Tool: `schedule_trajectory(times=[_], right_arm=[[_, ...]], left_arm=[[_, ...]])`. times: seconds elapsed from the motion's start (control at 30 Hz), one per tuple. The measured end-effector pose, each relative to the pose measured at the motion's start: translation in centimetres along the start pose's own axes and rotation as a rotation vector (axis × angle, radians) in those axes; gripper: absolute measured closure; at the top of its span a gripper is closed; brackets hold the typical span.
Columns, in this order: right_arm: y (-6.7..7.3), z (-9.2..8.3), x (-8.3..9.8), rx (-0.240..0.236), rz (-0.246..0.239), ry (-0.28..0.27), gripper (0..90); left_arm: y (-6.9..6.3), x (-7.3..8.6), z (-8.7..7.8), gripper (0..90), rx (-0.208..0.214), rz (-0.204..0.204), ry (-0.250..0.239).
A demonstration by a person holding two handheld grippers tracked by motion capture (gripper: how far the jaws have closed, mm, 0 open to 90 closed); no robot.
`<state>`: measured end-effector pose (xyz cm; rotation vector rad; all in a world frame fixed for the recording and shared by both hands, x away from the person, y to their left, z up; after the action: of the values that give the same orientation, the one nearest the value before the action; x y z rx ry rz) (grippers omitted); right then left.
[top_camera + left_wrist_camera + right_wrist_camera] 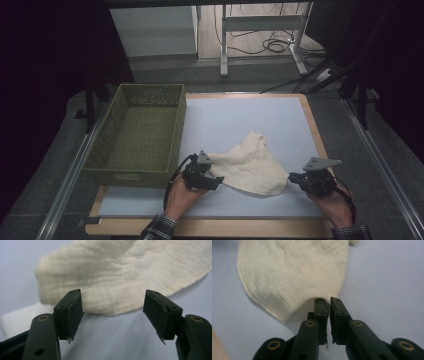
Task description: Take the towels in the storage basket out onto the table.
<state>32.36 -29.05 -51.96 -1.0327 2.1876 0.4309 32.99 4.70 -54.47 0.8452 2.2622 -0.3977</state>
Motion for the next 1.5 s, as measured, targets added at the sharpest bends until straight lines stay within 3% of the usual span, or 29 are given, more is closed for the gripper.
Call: schedule_trajectory(times=[0.07,0.13,0.27,0.37,0.5,0.57,0.73,0.83,0.9,1.2,1.4,1.43,1.5], right_arm=[[-0.1,-0.3,0.3,0.003,0.008,0.0,81.0],[0.0,-1.7,0.8,0.01,0.023,-0.011,76.4],[1.3,-2.7,0.5,-0.036,0.024,-0.032,74.3],[2.7,-2.3,0.2,-0.104,0.029,-0.038,69.8],[3.6,-0.9,0.2,-0.105,0.027,-0.018,62.2],[3.6,0.0,0.3,-0.085,0.013,0.0,61.0],[3.6,2.6,0.9,-0.066,0.0,0.048,62.3],[3.7,3.0,0.9,-0.063,0.008,0.032,85.1],[3.9,2.9,0.9,-0.067,0.008,0.038,86.7],[4.8,-0.5,1.3,-0.097,-0.023,0.022,86.6],[6.1,-1.4,2.8,-0.161,-0.005,0.036,85.9],[6.3,-1.6,3.0,-0.167,-0.006,0.038,84.8],[6.3,-2.2,3.3,-0.16,-0.004,0.036,78.9]], left_arm=[[0.1,-0.1,0.0,35.0,-0.017,0.002,-0.004],[0.5,-0.3,0.0,38.7,-0.071,-0.007,-0.001],[1.2,0.2,0.0,45.0,-0.147,-0.039,0.002],[1.6,0.5,0.3,45.2,-0.172,-0.076,-0.002],[2.1,0.7,0.9,45.2,-0.198,-0.098,0.009],[2.3,0.8,1.4,47.0,-0.182,-0.104,0.014],[2.1,0.7,1.6,67.4,-0.109,-0.142,-0.006],[1.9,0.8,1.6,83.0,-0.068,-0.148,-0.015],[1.7,0.8,1.3,87.3,-0.083,-0.126,-0.013],[-0.4,1.8,-2.2,88.0,0.005,-0.11,-0.068],[-2.3,4.0,-3.6,87.5,0.049,-0.083,-0.037],[-2.4,4.3,-3.7,86.3,0.049,-0.078,-0.038],[-2.4,4.4,-4.0,68.8,0.005,-0.063,-0.05]])
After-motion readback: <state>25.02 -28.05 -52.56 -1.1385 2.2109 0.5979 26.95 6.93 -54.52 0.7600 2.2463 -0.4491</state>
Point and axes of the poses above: each handheld gripper's, and its own axes: z roughly forward along the jaws, x roughly out of its underside, y roughly to its left, the point moved 4 cm from there along z, roughly forward along the jaws, and after that the axes turned 5 degrees about -x, right-handed, at the moved point
